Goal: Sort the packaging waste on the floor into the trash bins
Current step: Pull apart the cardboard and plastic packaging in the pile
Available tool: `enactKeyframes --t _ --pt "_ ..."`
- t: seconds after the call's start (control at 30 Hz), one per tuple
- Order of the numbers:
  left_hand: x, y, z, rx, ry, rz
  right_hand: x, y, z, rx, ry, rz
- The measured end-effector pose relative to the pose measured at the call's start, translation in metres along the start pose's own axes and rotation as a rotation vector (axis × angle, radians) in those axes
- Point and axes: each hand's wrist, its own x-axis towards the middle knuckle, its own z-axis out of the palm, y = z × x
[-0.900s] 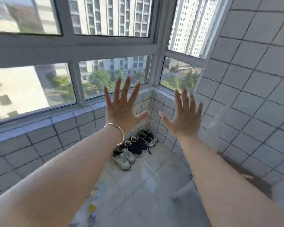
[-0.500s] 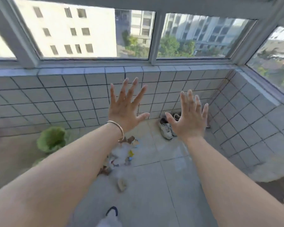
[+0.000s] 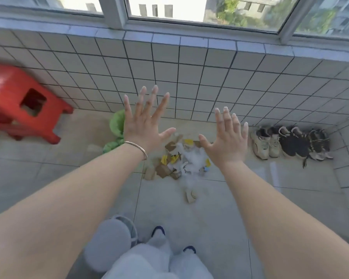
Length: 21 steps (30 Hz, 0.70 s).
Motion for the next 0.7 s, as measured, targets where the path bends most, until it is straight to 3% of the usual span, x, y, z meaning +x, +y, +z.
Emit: enactKeyframes --t 0.33,0.7 --pt "0.005 -0.090 0.038 0.070 -0.089 -0.132 0.048 -0.061 0.054 0.035 -0.133 -0.117" --pt "0.050 -0.084 0.045 0.030 -0.144 -0.194 0.126 -0.096 0.049 0.034 -0.187 -0.213"
